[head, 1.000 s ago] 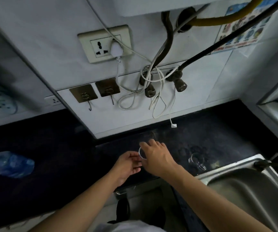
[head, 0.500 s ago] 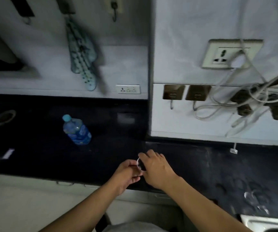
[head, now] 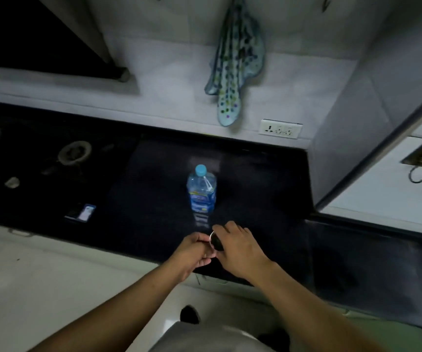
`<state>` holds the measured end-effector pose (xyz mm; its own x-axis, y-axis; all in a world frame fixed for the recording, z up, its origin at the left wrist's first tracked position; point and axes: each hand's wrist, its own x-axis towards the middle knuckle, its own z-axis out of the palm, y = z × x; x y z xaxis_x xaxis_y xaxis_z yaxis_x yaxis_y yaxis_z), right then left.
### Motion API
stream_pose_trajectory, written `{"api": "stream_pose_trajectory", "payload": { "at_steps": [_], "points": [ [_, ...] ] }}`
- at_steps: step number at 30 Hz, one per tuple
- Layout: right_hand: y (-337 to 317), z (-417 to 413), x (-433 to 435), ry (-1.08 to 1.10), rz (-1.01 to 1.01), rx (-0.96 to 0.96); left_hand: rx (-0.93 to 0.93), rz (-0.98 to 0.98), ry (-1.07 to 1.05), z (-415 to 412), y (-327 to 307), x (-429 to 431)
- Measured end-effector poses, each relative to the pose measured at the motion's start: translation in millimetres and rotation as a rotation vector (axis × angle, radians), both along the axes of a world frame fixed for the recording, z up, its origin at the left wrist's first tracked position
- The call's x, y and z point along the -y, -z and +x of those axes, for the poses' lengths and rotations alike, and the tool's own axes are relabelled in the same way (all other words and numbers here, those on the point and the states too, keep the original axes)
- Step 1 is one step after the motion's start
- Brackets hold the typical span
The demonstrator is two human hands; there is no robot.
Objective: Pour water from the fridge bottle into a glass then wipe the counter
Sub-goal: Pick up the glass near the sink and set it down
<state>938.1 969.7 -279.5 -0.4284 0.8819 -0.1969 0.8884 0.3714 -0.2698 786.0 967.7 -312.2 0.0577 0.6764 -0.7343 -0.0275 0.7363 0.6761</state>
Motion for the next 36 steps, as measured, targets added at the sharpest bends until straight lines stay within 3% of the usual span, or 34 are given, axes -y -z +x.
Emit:
{"api": "stream_pose_trajectory", "payload": {
  "at_steps": [11,23,36],
  "points": [
    [28.1,-64.9,-40.3,0.017,-0.137,-0.012,-0.063,-0.010,-0.022,-57.4,25.3,-34.5],
    [74.1,-78.6,-67.0,0.069,-0.233,0.013,-0.441,0.065,0.197,-65.3,70.1,-64.8],
    [95.2,-77.2,-76.0,0.058,-0.251,0.025,-0.621,0.151,0.305,-61.3,94.6,-67.8]
  ]
}}
